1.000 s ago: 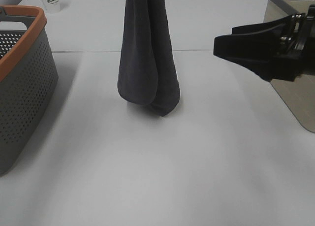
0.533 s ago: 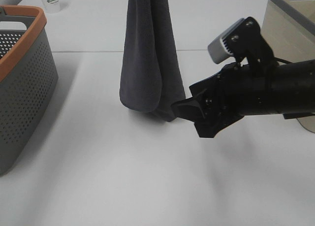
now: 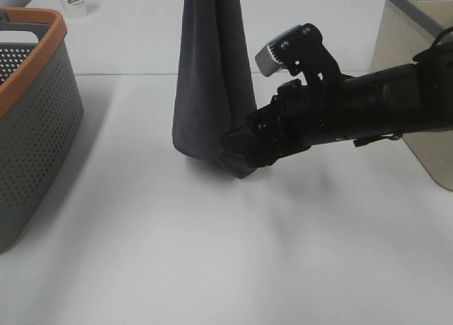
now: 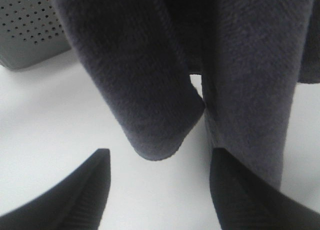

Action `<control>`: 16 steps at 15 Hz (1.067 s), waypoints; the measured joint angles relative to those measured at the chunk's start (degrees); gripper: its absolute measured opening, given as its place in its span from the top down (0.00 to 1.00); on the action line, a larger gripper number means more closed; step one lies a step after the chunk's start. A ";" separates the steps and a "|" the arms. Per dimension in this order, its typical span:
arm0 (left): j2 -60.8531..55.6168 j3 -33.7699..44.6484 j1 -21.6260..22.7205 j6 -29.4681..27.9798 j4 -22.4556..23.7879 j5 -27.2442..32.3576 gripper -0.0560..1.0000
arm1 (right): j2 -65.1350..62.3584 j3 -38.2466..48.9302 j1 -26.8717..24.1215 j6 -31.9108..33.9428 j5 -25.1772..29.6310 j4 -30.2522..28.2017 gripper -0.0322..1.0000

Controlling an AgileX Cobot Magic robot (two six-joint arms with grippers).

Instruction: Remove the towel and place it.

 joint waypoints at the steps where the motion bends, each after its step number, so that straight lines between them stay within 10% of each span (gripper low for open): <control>1: 0.00 0.00 0.00 0.00 0.00 -0.06 0.95 | 2.41 -2.12 0.00 0.86 1.55 0.11 0.40; 12: 0.00 0.00 0.00 0.00 0.00 -0.06 0.95 | 7.39 -6.76 0.00 0.97 3.27 0.06 0.46; 16: 0.00 0.00 0.00 0.00 0.00 0.74 0.95 | 7.51 -6.76 0.17 2.52 4.64 0.06 0.88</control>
